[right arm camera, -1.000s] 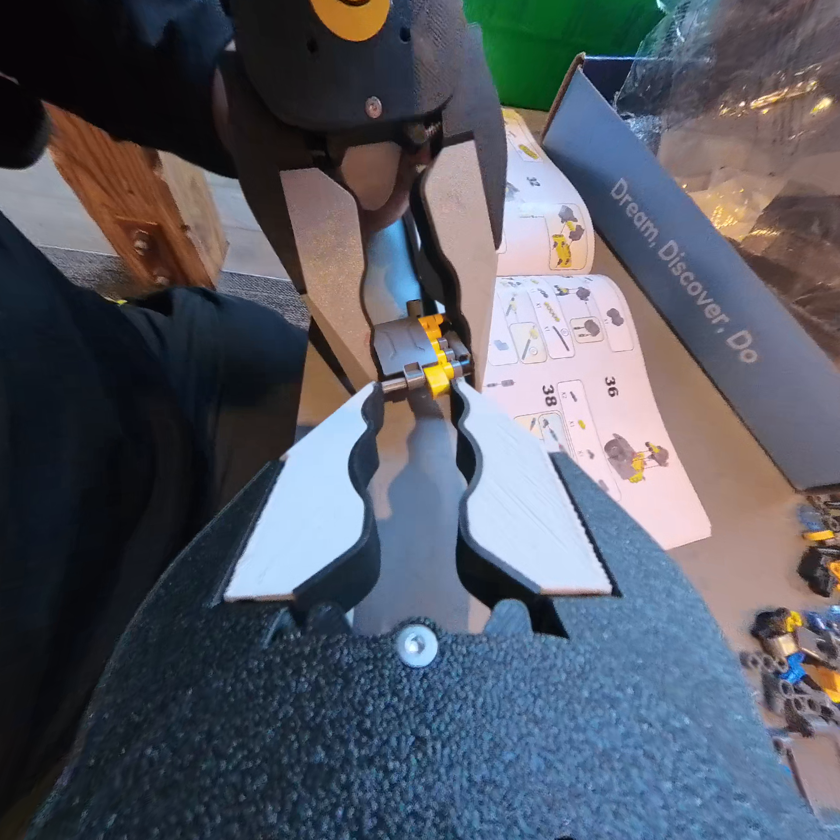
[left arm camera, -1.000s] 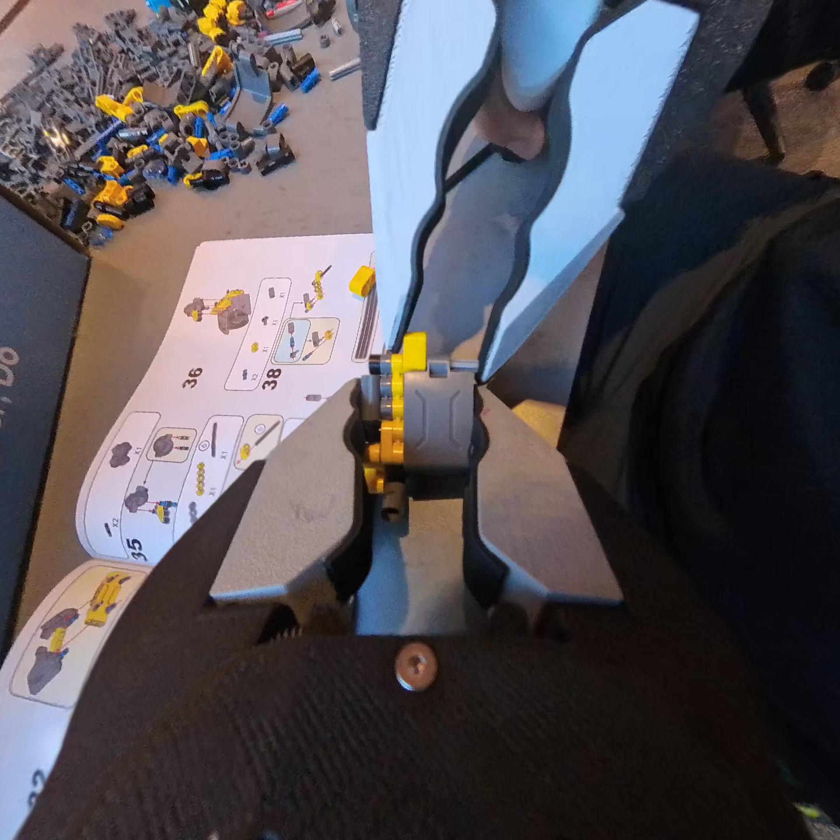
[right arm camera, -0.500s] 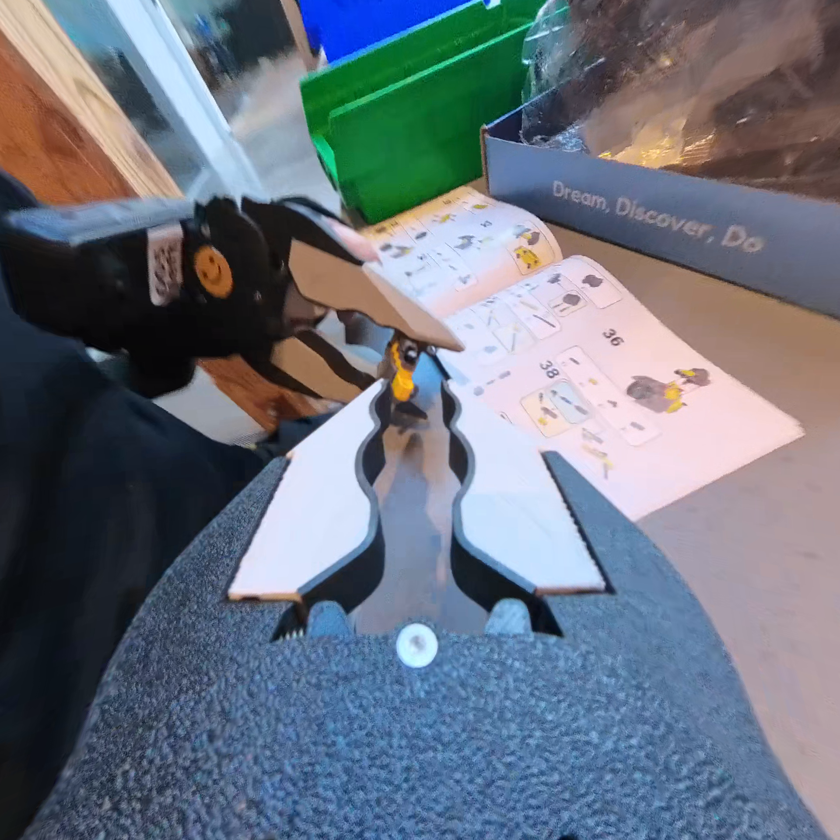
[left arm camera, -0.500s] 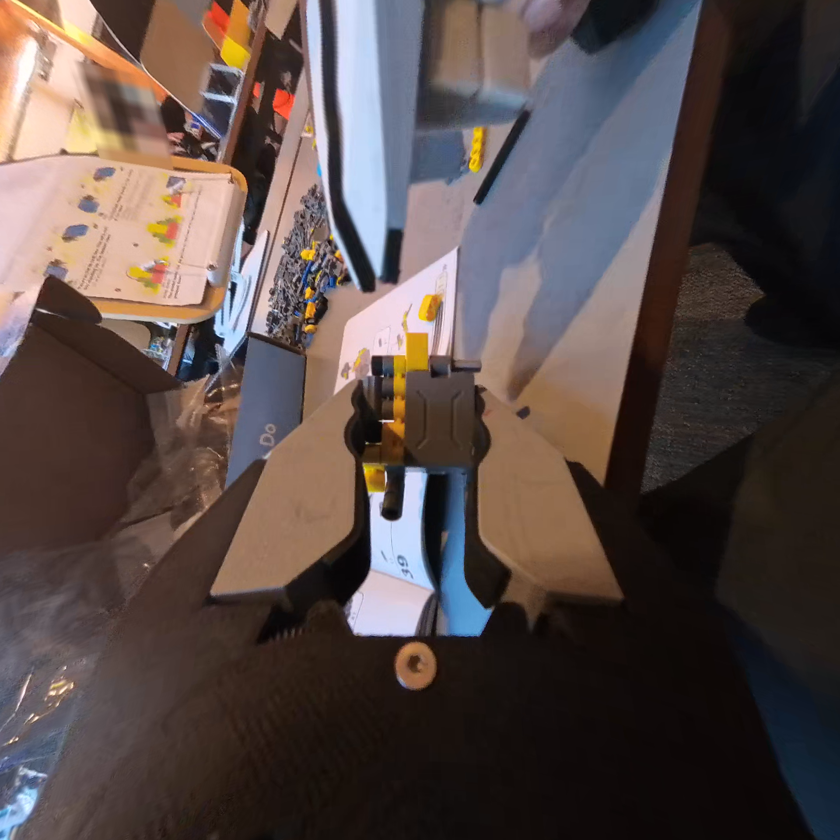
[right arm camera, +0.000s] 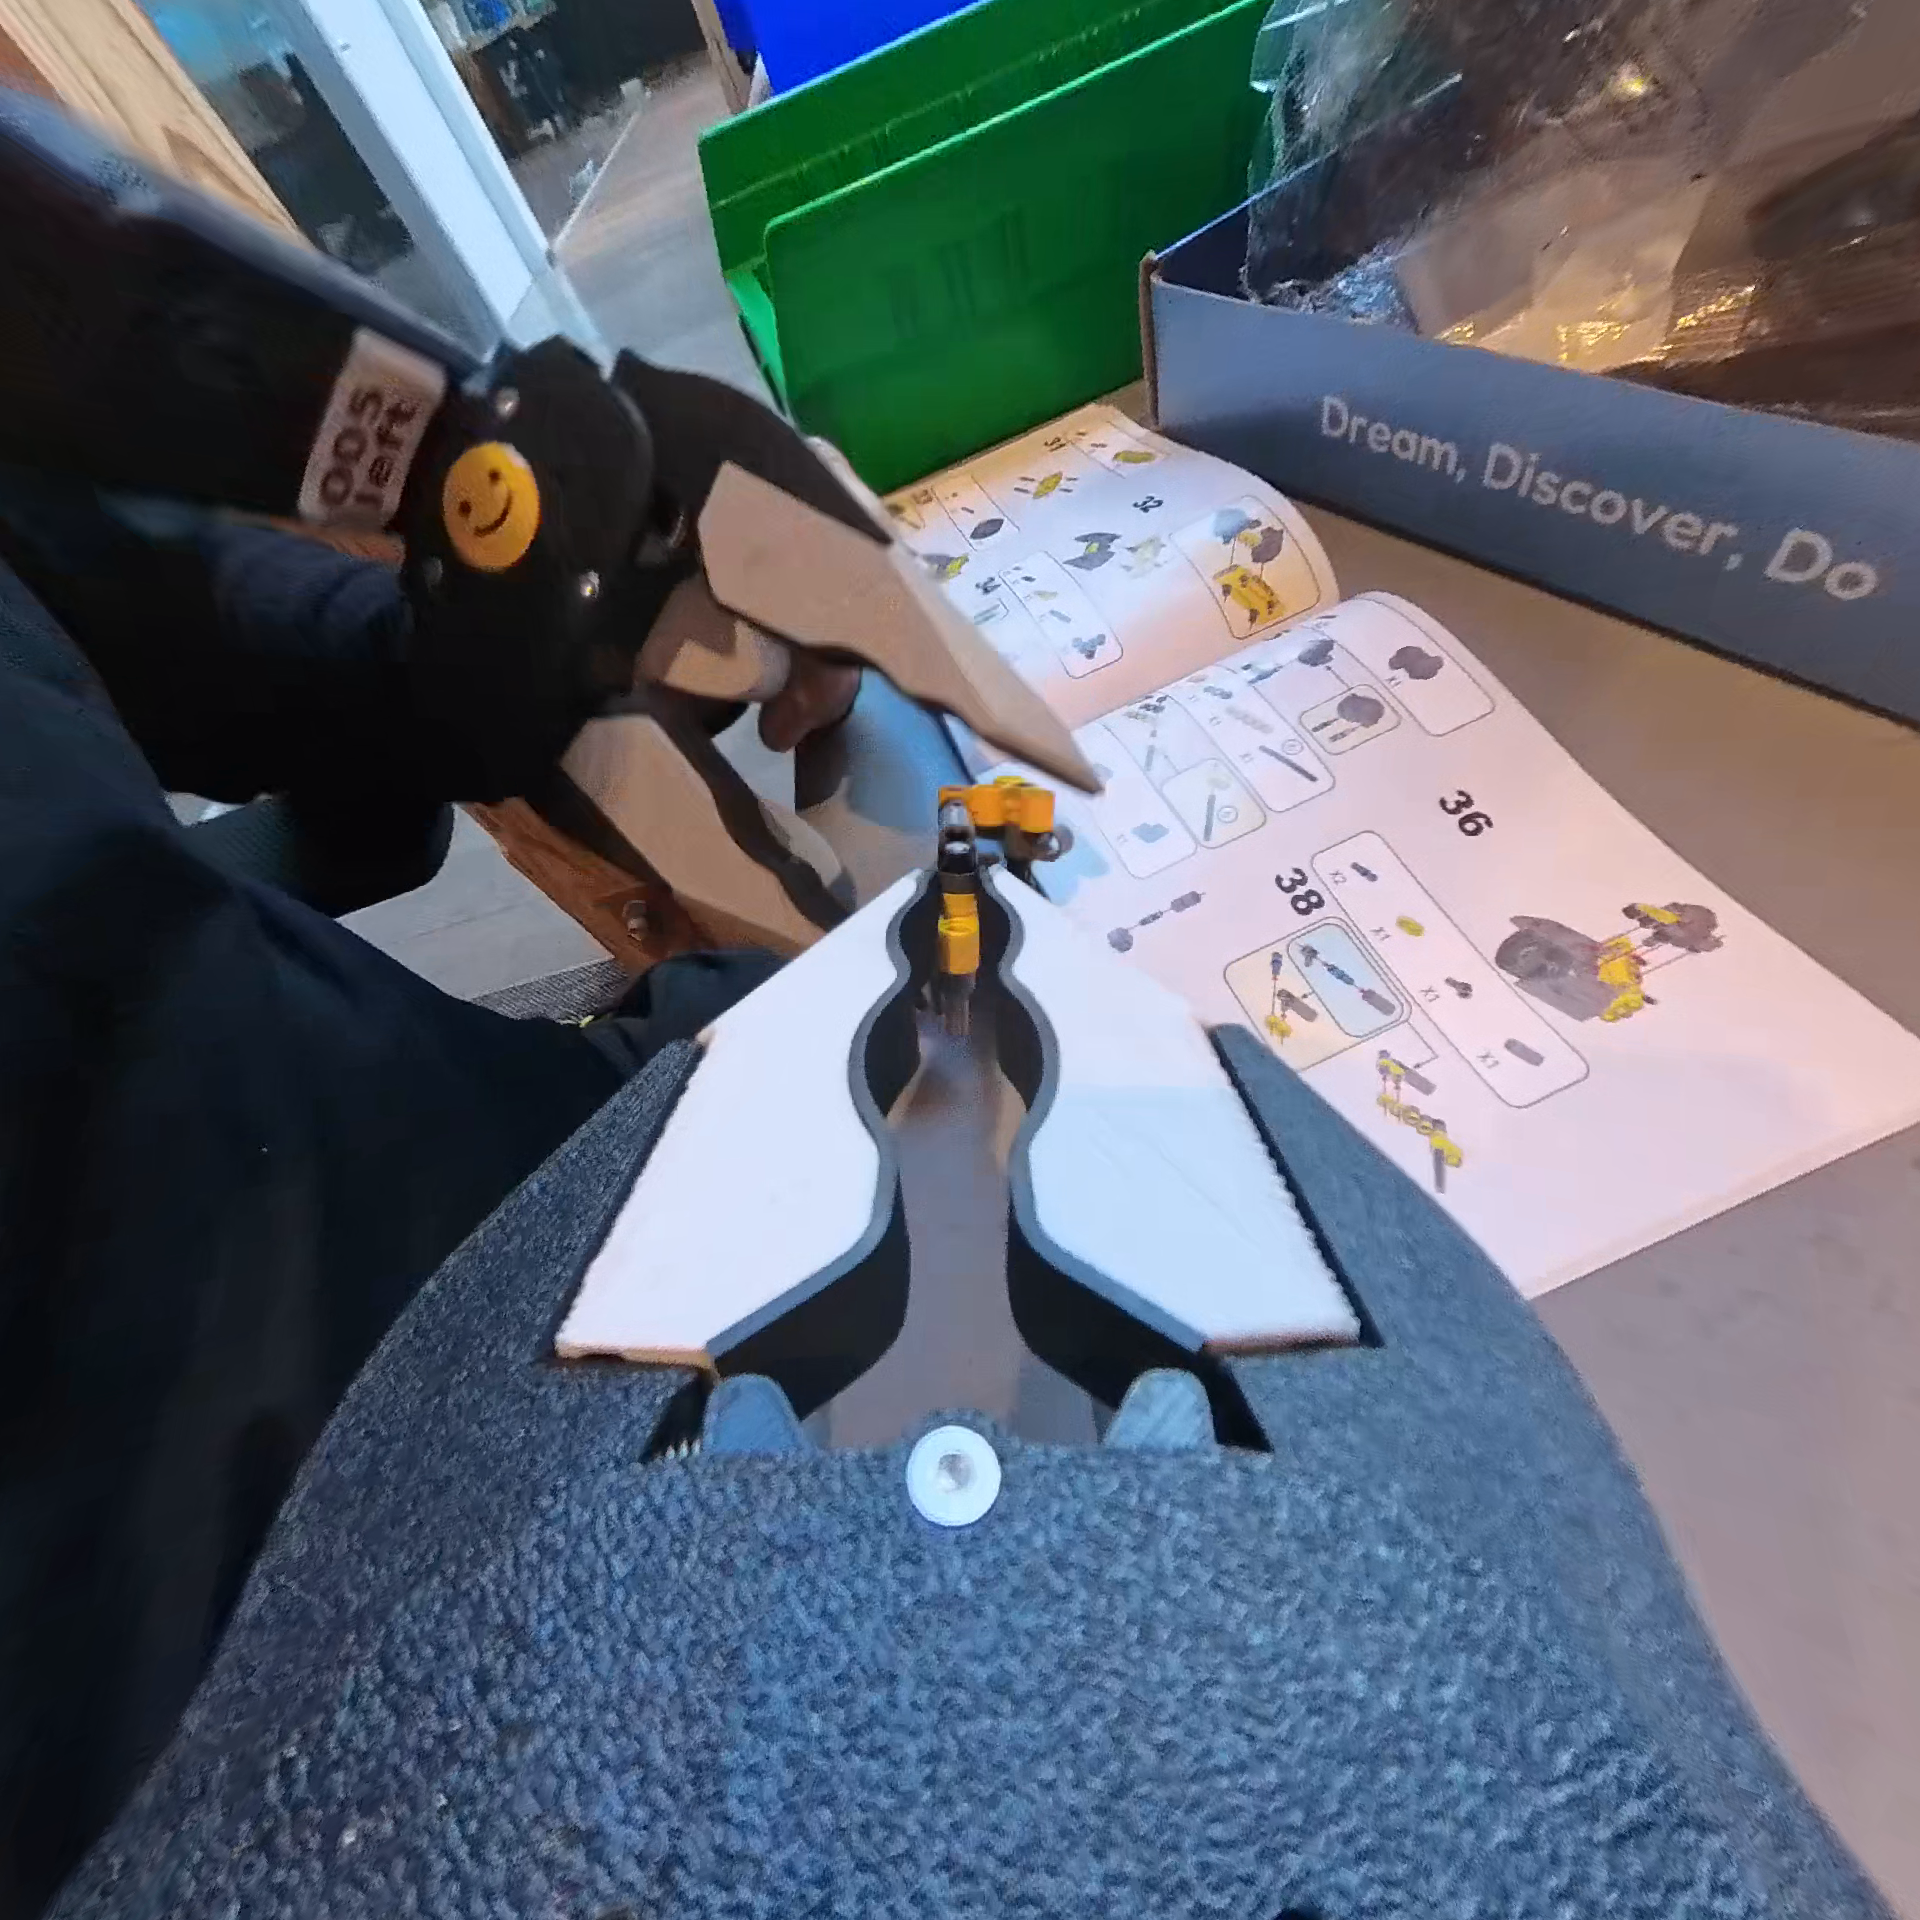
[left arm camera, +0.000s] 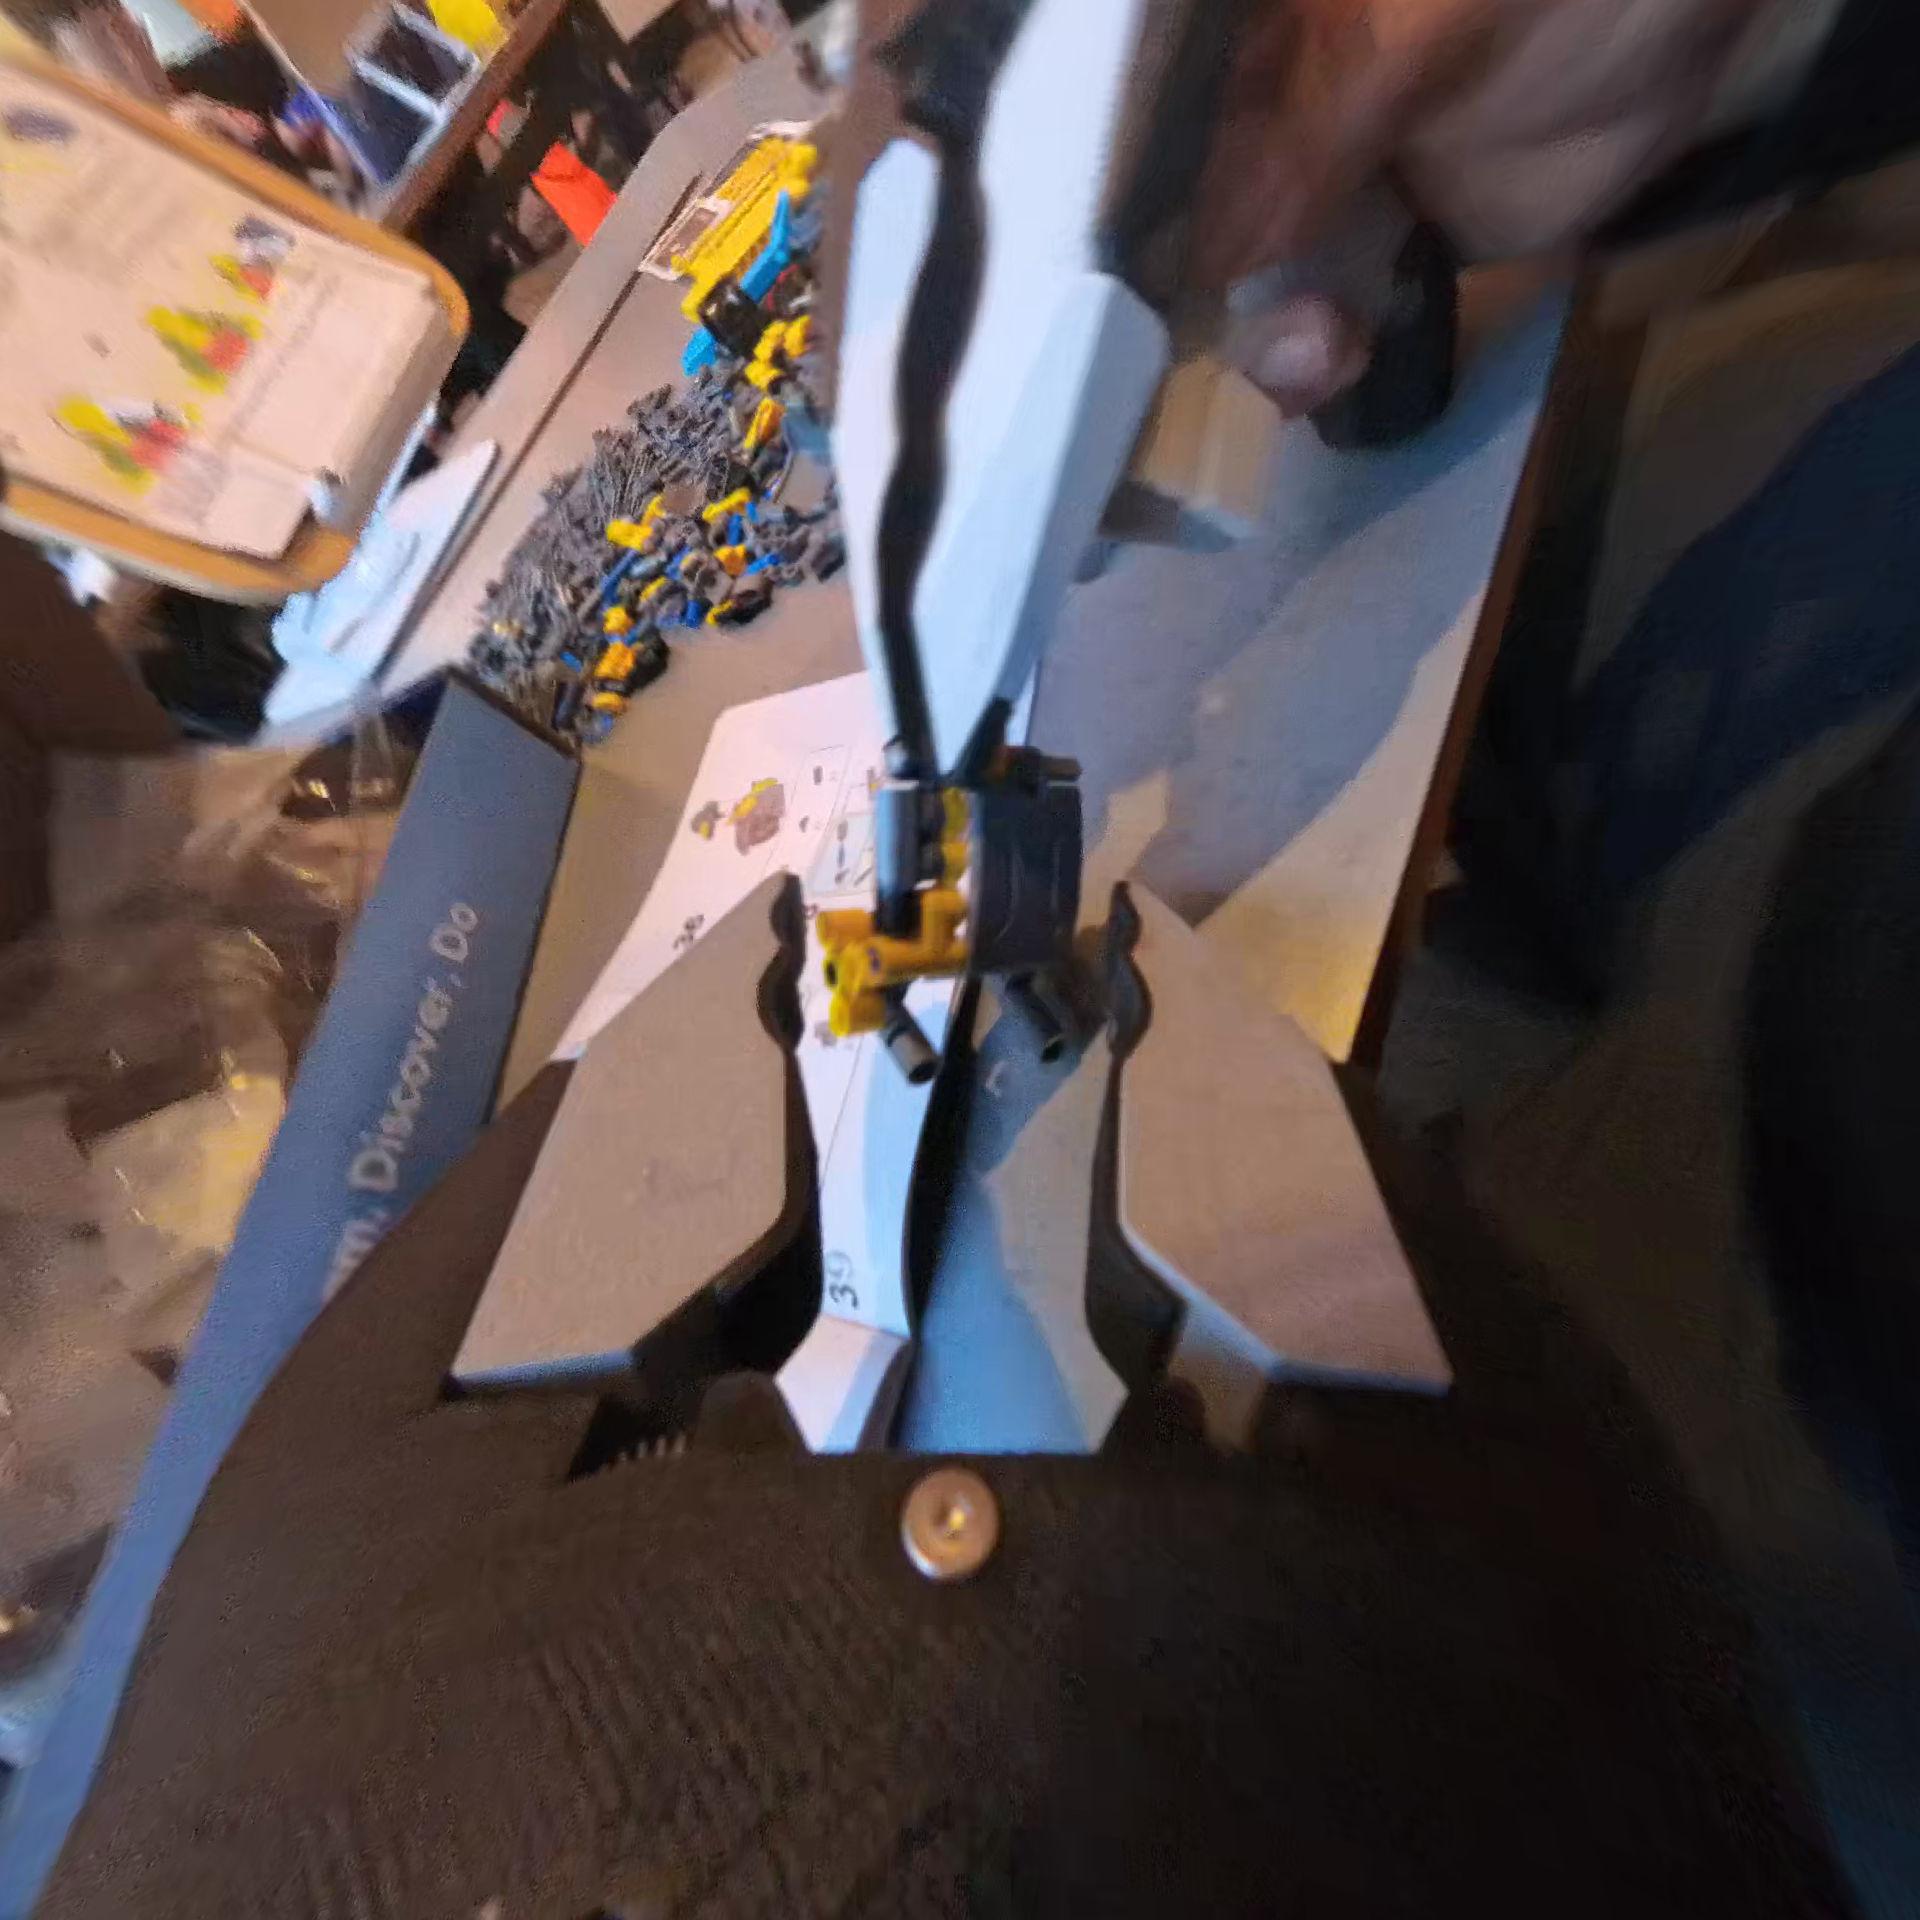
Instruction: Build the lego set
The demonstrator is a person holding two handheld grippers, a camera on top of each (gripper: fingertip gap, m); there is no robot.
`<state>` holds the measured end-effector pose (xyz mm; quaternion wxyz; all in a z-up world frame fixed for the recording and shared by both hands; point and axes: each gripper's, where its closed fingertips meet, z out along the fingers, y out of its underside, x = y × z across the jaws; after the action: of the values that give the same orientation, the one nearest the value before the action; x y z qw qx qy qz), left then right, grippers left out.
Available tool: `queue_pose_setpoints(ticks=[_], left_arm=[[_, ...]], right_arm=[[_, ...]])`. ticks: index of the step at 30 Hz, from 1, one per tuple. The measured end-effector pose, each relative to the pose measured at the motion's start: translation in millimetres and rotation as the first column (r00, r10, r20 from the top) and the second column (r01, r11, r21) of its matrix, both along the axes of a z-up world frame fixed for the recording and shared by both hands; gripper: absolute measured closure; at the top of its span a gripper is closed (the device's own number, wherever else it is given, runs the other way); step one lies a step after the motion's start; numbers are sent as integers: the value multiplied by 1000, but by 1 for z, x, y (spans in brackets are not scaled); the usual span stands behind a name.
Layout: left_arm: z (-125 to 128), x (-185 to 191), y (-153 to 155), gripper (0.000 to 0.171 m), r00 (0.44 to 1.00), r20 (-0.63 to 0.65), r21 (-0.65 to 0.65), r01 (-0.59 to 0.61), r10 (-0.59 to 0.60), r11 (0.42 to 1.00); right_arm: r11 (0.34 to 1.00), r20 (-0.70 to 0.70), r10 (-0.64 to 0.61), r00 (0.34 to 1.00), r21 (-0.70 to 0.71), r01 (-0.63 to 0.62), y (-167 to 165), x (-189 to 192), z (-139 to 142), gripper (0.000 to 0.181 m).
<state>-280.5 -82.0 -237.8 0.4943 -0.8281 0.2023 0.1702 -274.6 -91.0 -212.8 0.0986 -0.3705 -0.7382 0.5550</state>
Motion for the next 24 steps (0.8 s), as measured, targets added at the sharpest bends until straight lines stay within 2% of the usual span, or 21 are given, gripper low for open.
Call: queue_pose_setpoints(ticks=[2,4,7,9,11,17,22,24], left_arm=[[4,-5,-6,109,989,147,-20,-20,23,1000],[4,-2,-10,97,949,317,-47,6,9,999],[5,5,-10,103,892,450,-57,86,-52,995],[13,10,-9,118,881,462,-47,139,-102,989],[18,9,-9,129,894,430,-56,162,-123,985],[13,22,-8,161,896,401,-161,273,-190,948],[13,25,-6,164,878,440,-172,287,-188,942],[12,23,-3,165,892,414,-162,266,-180,950]], right_arm=[[999,7,12,1000,-47,-12,0,1,4,175],[994,-1,42,999,-99,-42,-3,3,10,175],[994,-35,63,997,-87,-66,-3,4,13,175],[995,-59,89,994,-35,-91,-5,6,10,175],[995,-83,98,992,26,-96,-5,8,8,175],[984,-108,115,988,152,-98,-6,10,0,175],[970,-147,133,980,220,-99,-4,13,0,174],[970,-146,137,980,220,-102,-2,14,-2,168]])
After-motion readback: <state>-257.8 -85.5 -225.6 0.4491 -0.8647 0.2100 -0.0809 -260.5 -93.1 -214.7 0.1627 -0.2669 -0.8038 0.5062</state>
